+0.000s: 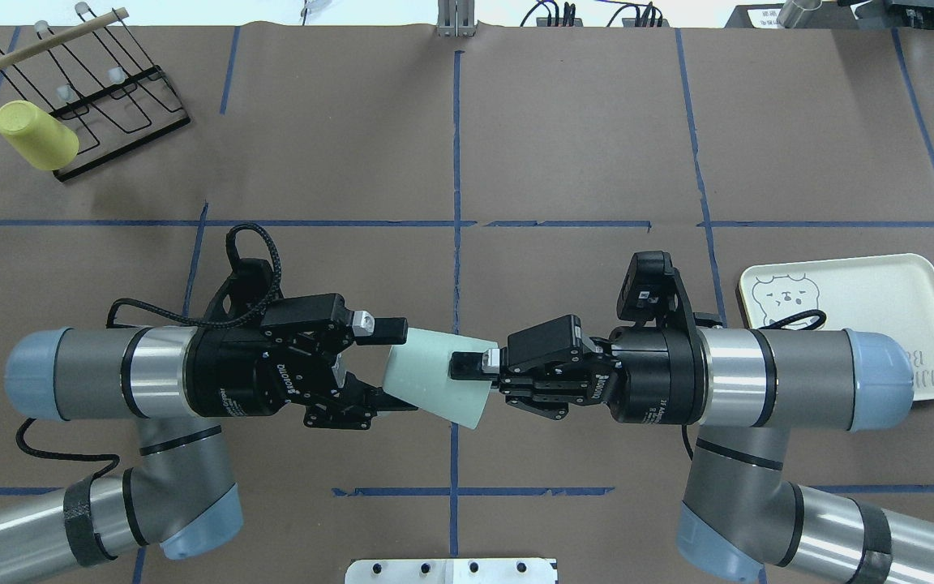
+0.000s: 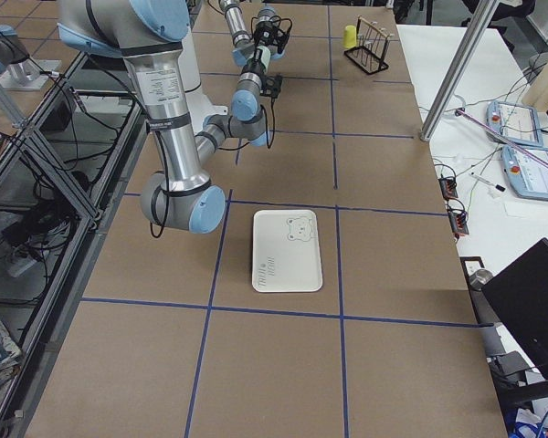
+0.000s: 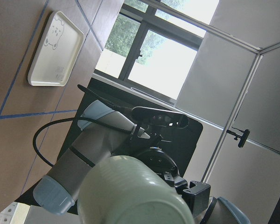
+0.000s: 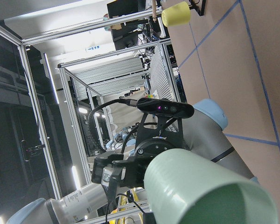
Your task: Left arm grabs green cup and hands to right arm on tray
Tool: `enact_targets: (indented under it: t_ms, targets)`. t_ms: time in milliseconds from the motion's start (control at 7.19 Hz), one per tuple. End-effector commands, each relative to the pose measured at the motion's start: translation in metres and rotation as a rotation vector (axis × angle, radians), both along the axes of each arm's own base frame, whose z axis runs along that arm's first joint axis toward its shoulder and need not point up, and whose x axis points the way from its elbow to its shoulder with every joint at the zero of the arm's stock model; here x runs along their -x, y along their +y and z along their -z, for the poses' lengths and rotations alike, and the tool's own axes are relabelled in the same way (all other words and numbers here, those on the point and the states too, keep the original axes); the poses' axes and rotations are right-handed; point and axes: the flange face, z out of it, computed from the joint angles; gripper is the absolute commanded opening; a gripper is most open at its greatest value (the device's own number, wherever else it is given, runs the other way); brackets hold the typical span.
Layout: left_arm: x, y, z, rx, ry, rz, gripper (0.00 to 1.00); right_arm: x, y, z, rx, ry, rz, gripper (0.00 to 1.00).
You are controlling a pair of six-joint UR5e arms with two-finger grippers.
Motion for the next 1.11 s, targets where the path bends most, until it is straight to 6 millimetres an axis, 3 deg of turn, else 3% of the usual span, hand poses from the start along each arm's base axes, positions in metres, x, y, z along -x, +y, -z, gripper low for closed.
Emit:
enact_targets:
  t_ms: [0, 417, 556, 973]
  targets:
    - [-0.001, -0.002, -0.005, 0.007, -0.010, 0.008, 1.00, -0.006, -0.003, 0.004, 0.007, -0.017, -0.022, 0.00]
    - [-0.003, -0.003, -0.012, 0.017, -0.030, 0.009, 1.00, -0.027, -0.026, 0.009, 0.053, -0.059, -0.133, 0.00]
    - [0.000, -0.002, -0.013, 0.018, -0.031, 0.010, 1.00, -0.038, -0.045, 0.000, 0.056, -0.030, -0.196, 0.00]
    - [-0.001, -0.006, -0.014, 0.043, -0.026, 0.034, 1.00, -0.064, -0.060, -0.087, -0.023, 0.192, -0.382, 0.00]
